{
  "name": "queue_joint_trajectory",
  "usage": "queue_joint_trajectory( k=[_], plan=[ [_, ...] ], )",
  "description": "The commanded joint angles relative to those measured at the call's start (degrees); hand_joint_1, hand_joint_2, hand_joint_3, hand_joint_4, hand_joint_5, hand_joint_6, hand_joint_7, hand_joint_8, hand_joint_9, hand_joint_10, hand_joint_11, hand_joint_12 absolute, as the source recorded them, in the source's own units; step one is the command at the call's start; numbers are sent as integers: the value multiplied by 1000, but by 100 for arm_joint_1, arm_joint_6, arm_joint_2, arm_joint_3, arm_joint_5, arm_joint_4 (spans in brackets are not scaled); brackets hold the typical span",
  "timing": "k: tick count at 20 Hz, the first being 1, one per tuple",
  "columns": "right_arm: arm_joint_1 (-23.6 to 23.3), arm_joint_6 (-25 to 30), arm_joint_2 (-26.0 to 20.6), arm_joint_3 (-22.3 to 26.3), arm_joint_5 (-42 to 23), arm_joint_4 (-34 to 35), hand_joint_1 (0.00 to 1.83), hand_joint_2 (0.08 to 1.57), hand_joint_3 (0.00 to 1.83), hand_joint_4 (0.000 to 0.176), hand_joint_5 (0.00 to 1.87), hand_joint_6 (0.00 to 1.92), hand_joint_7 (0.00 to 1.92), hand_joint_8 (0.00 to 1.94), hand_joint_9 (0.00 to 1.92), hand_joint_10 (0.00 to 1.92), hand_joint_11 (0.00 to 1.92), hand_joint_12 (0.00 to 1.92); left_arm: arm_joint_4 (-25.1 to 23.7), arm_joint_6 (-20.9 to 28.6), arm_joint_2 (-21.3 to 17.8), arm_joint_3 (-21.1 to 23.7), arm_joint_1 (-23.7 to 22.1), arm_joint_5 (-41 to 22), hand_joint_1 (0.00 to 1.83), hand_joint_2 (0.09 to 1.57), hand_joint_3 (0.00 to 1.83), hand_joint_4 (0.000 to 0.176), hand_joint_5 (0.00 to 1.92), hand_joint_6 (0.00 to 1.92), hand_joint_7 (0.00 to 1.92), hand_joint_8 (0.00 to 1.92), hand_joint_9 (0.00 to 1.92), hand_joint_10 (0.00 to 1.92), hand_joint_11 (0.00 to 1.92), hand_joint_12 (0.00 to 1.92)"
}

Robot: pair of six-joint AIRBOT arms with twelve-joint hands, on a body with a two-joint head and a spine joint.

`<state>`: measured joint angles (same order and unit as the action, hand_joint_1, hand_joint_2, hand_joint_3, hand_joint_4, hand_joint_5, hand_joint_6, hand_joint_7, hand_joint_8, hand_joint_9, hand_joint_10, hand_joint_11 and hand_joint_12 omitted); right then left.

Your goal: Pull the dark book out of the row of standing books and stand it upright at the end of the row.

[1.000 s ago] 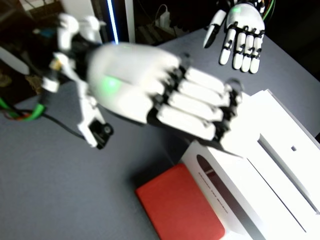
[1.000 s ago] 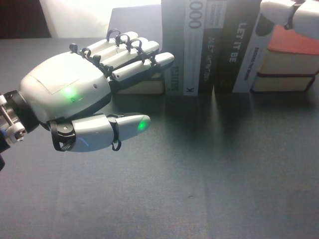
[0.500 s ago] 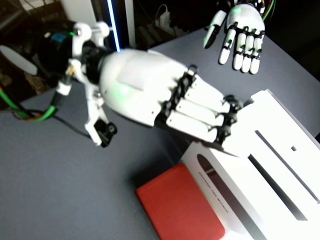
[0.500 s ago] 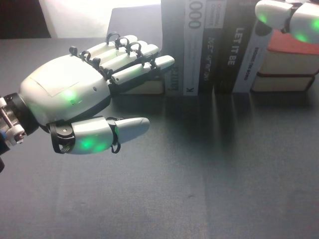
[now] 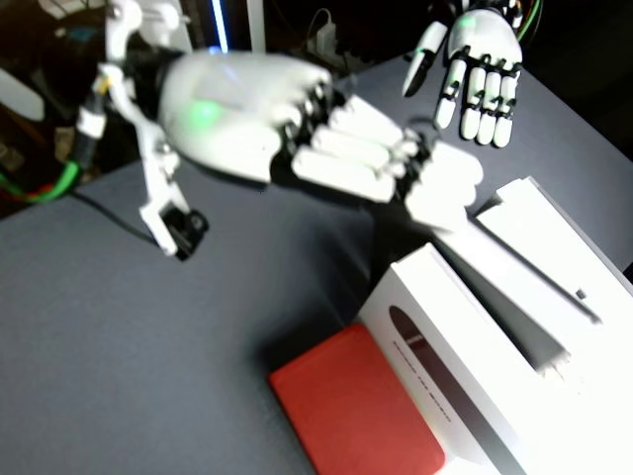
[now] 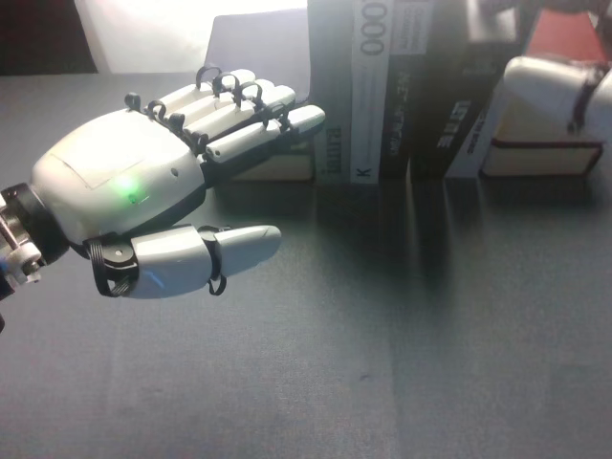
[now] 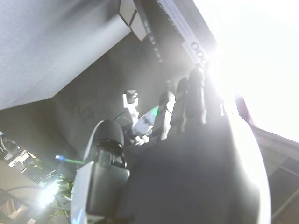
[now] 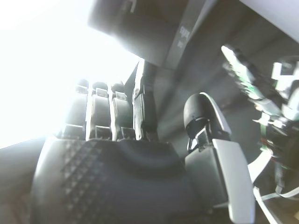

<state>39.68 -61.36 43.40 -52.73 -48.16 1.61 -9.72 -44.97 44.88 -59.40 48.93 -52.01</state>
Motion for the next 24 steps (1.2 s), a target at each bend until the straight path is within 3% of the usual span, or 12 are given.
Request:
queue_joint_trajectory(
  k=[1,4,5,6,7,10,14,18,19,20,21,24],
  plan=[
    [17,117,-32,15,-536,-24,302,1412,1,0,505,583,70,6,0,0,0,0,94,3,10,19,-45,-741,76,1358,0,103,20,8,0,0,0,0,0,0],
    [322,472,-201,209,-693,-315,171,1418,2,0,568,518,111,10,0,0,0,0,114,3,-9,30,-31,-773,115,1357,0,101,22,7,0,0,0,0,0,0],
    [357,543,-226,238,-696,-390,175,1403,0,0,560,597,130,11,0,0,0,0,116,3,-10,31,-31,-774,105,1344,0,131,4,1,0,0,0,0,0,0],
    [444,712,-281,300,-719,-543,176,1400,0,0,557,614,135,11,0,0,0,0,124,3,-11,32,-20,-781,103,1341,0,138,0,0,0,0,0,0,0,0],
    [516,843,-329,355,-758,-659,34,1352,0,0,537,681,135,8,0,0,0,0,139,2,-15,32,-4,-795,100,1336,0,134,2,1,0,0,0,0,0,0],
    [712,1356,-530,512,-845,-1101,0,1338,0,0,530,701,135,7,0,0,0,0,171,2,-26,34,23,-809,100,1335,0,133,3,1,0,0,0,0,0,0],
    [926,2257,-726,658,-1069,-1743,0,1299,0,0,599,525,186,10,0,0,0,0,188,2,-24,34,42,-808,86,1325,0,166,0,0,0,0,0,0,0,0],
    [1094,2624,-760,667,-1369,-1862,0,1317,0,0,601,621,265,19,6,4,0,0,195,0,-22,31,45,-809,106,1332,0,168,0,0,0,0,0,0,0,0],
    [1119,2627,-762,668,-1411,-1849,0,1336,4,0,552,794,331,33,81,58,10,17,195,0,-22,31,46,-811,172,1327,0,145,42,17,0,0,0,0,0,0],
    [1146,2627,-764,667,-1473,-1806,0,1389,5,0,581,993,506,92,185,496,1,1132,197,0,-20,31,49,-817,187,1326,0,150,44,18,0,0,0,0,0,0],
    [1166,2627,-770,665,-1566,-1770,0,1413,8,0,638,1015,611,145,218,801,0,1614,198,0,-20,31,54,-820,232,1322,0,139,72,28,0,0,0,0,0,0],
    [1208,2546,-809,656,-1898,-1611,225,1390,0,0,601,1114,494,568,176,1204,0,1822,211,0,-21,32,69,-831,193,1333,0,145,60,19,0,0,0,0,0,0]
  ],
)
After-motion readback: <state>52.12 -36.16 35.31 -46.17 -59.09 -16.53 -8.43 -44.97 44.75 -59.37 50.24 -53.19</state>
